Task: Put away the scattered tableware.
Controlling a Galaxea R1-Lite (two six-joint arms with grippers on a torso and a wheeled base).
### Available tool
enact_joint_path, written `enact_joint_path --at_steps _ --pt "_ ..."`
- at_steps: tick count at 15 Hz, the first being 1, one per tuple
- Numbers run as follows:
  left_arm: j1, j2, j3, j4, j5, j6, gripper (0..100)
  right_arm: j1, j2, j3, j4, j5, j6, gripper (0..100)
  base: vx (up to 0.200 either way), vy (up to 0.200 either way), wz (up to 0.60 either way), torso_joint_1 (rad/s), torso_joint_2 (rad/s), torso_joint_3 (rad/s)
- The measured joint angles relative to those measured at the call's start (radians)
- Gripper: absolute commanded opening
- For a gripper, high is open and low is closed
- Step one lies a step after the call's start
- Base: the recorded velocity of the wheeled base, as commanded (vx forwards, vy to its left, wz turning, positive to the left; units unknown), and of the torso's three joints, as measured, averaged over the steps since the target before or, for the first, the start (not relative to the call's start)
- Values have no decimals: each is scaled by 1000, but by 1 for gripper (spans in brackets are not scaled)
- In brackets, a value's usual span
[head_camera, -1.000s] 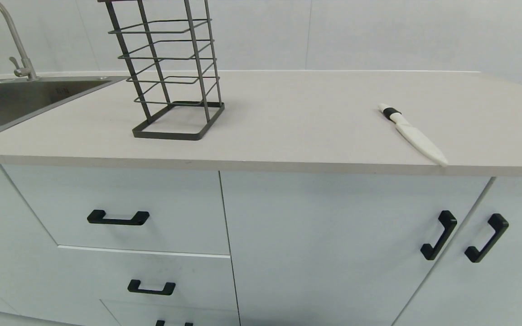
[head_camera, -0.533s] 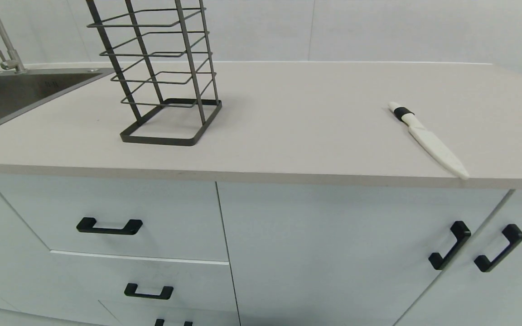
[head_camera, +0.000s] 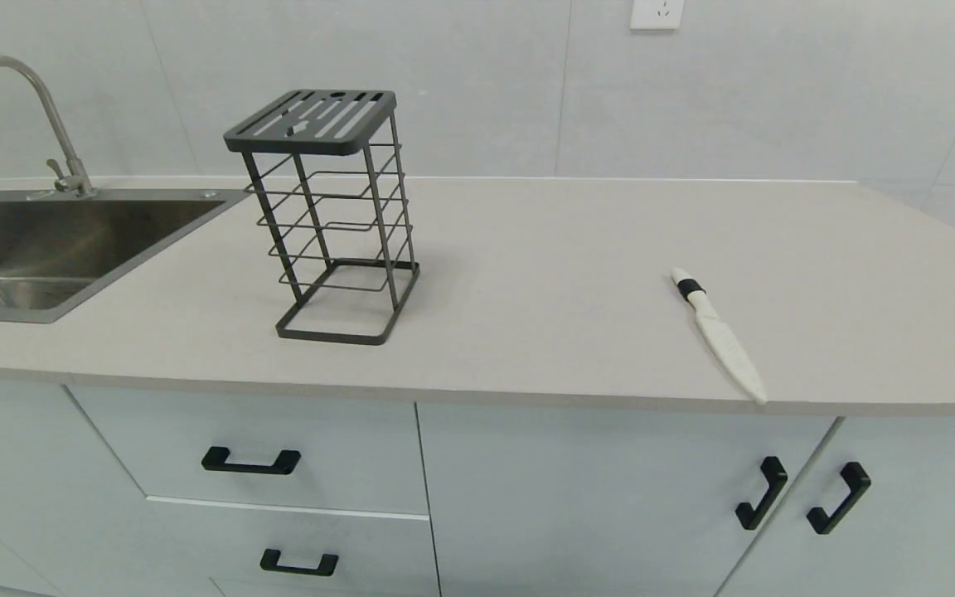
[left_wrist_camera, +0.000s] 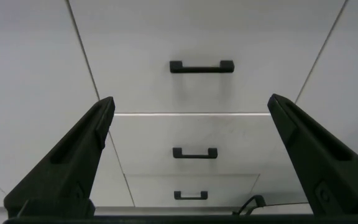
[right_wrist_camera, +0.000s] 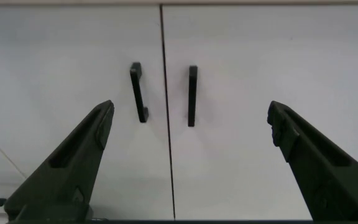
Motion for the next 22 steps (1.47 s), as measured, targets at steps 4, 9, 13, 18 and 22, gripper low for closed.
enact_joint_path --at_steps 4,9,13,18,22 --pt "0 0 0 0 0 0 100 0 0 0 0 0 0 100 0 0 0 139 -477 -219" --pt "0 0 0 0 1 0 100 0 0 0 0 0 0 100 0 0 0 360 -497 -240" --pt "0 0 0 0 2 0 100 0 0 0 0 0 0 100 0 0 0 276 -525 -259" --pt "0 0 0 0 2 0 100 0 0 0 0 0 0 100 0 0 0 296 -560 -267" --pt "0 0 0 0 2 1 100 0 0 0 -1 0 0 100 0 0 -150 191 -368 -173"
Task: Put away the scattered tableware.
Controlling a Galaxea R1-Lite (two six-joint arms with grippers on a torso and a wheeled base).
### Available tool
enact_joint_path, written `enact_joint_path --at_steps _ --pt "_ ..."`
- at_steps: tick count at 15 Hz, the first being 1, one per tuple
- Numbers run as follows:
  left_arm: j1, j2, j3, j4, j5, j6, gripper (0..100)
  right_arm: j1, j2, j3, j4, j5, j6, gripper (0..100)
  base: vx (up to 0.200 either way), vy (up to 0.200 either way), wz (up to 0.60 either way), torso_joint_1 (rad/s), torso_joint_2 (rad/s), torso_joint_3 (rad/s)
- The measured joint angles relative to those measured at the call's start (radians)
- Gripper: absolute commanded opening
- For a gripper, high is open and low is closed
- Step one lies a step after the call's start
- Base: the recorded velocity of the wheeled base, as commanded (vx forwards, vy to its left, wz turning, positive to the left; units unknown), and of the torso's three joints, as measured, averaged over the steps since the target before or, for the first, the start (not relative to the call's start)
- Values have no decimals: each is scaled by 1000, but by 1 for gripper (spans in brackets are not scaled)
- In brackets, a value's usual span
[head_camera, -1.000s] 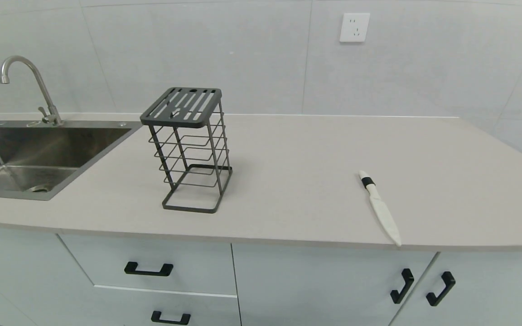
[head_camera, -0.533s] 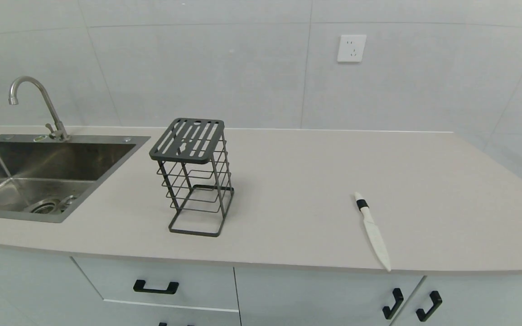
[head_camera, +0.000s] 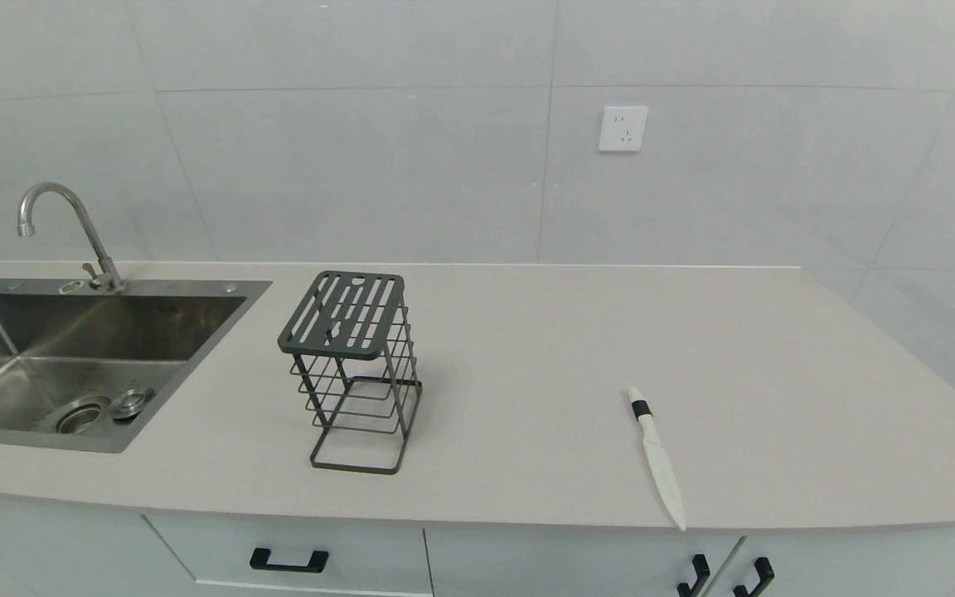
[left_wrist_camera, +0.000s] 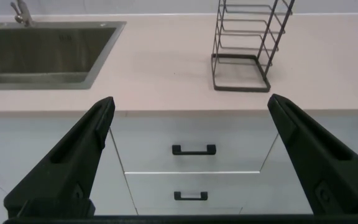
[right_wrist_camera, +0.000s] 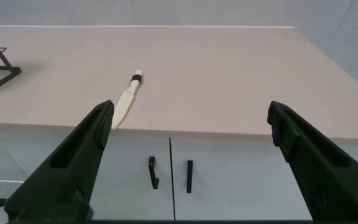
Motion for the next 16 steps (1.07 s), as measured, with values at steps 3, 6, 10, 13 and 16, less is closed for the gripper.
enact_joint_path --at_steps 3,6,10,13,16 --pt "0 0 0 0 0 0 100 0 0 0 1 0 0 100 0 0 0 14 -22 -12" --pt "0 0 0 0 0 0 100 0 0 0 1 0 0 100 0 0 0 0 0 0" --pt "0 0 0 0 5 0 100 1 0 0 1 0 0 100 0 0 0 0 0 0" --pt "0 0 0 0 6 0 100 0 0 0 1 0 -1 100 0 0 0 0 0 0" --pt "0 0 0 0 6 1 100 0 0 0 1 -2 -2 100 0 0 0 0 0 0"
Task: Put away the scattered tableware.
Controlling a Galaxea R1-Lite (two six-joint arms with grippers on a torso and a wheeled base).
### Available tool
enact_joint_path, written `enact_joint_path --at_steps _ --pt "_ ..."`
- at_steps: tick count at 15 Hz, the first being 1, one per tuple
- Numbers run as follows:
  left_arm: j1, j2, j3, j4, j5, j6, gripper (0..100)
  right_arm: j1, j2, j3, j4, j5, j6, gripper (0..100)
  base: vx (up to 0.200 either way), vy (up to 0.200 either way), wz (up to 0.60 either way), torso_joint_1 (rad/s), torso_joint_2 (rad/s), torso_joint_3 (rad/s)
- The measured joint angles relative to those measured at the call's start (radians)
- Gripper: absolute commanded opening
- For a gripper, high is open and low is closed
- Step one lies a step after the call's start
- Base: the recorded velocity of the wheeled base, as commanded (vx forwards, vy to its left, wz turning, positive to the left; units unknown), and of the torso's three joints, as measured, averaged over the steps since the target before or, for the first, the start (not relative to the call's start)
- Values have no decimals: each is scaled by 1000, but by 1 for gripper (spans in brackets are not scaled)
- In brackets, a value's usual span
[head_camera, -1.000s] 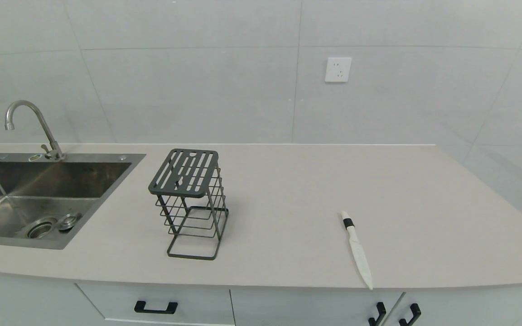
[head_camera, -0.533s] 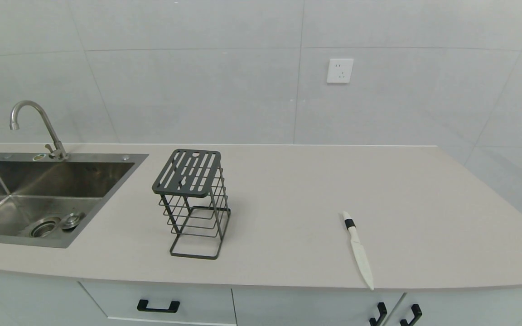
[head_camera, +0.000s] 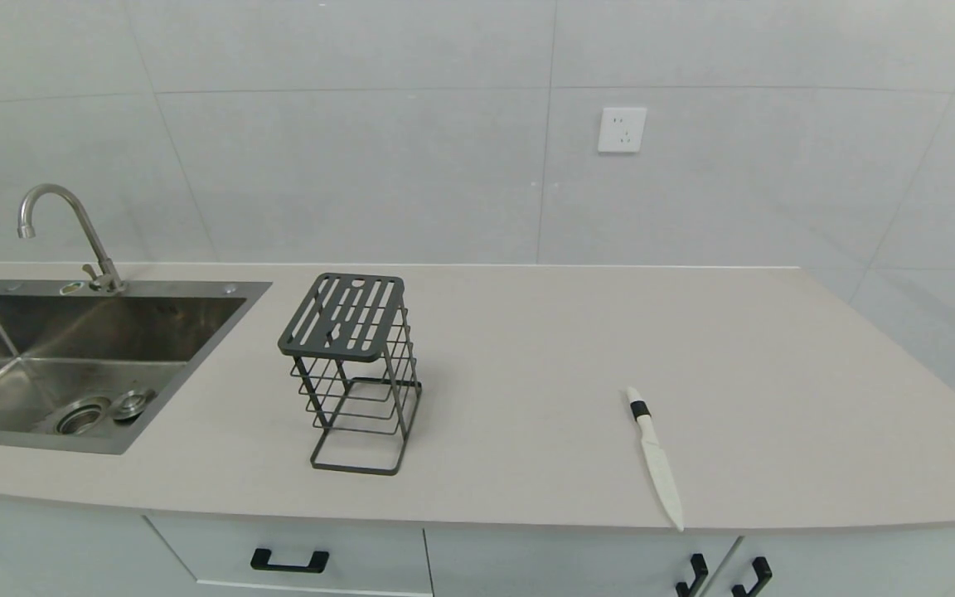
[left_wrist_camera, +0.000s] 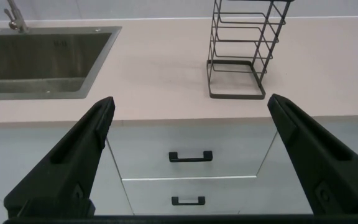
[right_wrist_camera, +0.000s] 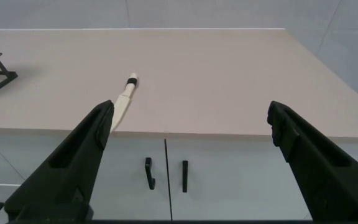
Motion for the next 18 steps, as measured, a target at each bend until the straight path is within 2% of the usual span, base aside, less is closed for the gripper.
enact_joint_path --at_steps 4,14,18 --pt "0 0 0 0 0 0 100 0 0 0 0 -4 -1 100 0 0 0 143 -1 141" --pt "0 0 0 0 0 0 100 1 0 0 0 -3 -1 100 0 0 0 314 -59 248" --pt "0 0 0 0 1 0 100 0 0 0 0 -3 -1 100 0 0 0 68 -48 16"
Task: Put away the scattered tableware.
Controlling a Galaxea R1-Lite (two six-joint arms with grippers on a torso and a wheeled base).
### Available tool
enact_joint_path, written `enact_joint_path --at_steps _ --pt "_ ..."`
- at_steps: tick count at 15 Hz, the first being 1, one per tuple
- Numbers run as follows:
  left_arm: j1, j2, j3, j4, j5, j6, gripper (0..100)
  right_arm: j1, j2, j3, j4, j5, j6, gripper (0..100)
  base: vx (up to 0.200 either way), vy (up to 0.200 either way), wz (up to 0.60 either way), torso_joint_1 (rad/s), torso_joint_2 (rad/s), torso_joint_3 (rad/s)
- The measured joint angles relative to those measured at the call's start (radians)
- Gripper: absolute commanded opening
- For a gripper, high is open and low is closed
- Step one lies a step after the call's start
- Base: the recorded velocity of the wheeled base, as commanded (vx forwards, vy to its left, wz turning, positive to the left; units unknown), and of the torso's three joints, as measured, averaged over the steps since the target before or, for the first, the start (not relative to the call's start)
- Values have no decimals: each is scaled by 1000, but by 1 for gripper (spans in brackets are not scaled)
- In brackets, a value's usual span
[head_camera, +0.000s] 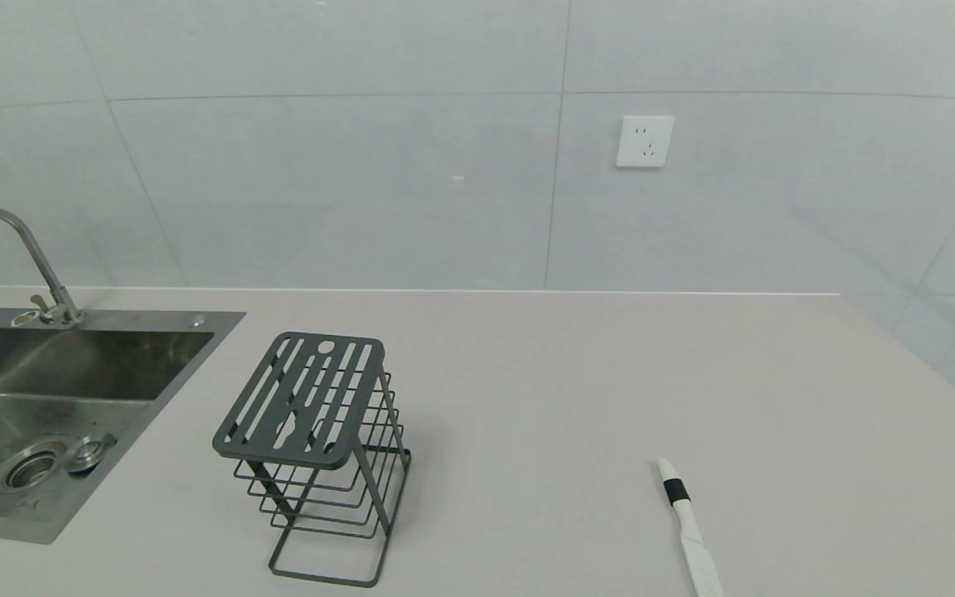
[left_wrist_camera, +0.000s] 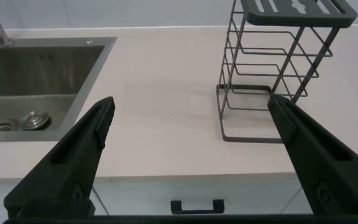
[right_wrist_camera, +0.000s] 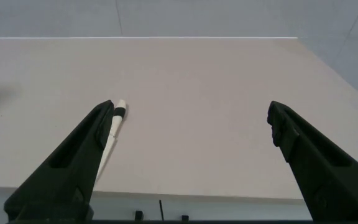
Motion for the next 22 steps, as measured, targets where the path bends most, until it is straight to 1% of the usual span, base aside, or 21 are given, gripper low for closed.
enact_joint_path --at_steps 4,14,15,17,18,20,22 --pt "0 0 0 0 -2 -1 100 0 0 0 -1 0 0 100 0 0 0 109 -261 -138" --pt "0 0 0 0 -4 -1 100 0 0 0 0 1 8 100 0 0 0 0 0 0" --pt "0 0 0 0 -4 1 100 0 0 0 -9 1 17 100 0 0 0 0 0 0" --pt "0 0 0 0 -3 9 100 0 0 0 -91 2 47 100 0 0 0 0 0 0" --pt "0 0 0 0 -3 9 100 -1 2 -24 -172 16 68 100 0 0 0 0 0 0" --pt "0 0 0 1 -3 9 100 6 23 -75 -165 98 78 100 0 0 0 0 0 0" --pt "0 0 0 1 -3 9 100 19 81 -120 -126 188 79 100 0 0 0 0 0 0"
